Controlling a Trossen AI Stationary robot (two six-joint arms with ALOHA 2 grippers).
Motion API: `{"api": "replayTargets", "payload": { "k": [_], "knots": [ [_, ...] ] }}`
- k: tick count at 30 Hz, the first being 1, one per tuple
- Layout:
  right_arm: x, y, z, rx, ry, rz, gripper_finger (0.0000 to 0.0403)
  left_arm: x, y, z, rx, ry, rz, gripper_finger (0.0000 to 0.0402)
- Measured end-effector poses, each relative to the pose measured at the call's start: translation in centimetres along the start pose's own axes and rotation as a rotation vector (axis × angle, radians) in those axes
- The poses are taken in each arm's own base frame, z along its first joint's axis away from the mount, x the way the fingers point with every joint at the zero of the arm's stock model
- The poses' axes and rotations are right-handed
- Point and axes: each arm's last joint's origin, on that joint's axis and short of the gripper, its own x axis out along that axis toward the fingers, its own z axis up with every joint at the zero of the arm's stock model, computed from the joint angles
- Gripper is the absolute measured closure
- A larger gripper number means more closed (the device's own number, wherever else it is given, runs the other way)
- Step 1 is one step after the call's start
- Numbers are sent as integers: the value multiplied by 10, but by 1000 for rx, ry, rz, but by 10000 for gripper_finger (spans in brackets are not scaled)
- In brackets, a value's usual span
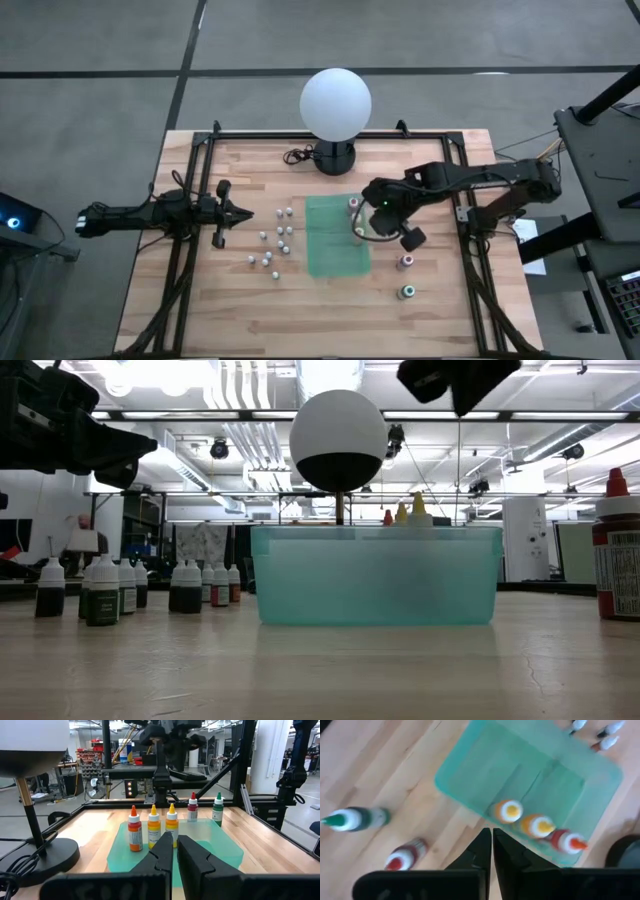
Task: Pick & Place food coloring
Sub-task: Put the large red food coloring bottle into the green bin
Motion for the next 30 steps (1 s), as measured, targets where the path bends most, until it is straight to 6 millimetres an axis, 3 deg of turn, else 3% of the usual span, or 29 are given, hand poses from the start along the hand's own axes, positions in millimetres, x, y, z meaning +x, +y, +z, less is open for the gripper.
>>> {"api": "replayTargets", "payload": {
  "k": [13, 21, 30],
  "knots": [
    [-24, 42, -3, 205, -2, 52, 394, 0, 0, 0, 0, 0, 0, 401],
    [-34, 67, -4, 229, 3, 92, 394, 0, 0, 0, 0, 0, 0, 402],
    [-47, 83, -9, 274, -21, 132, 394, 0, 0, 0, 0, 0, 0, 401]
  ]
}}
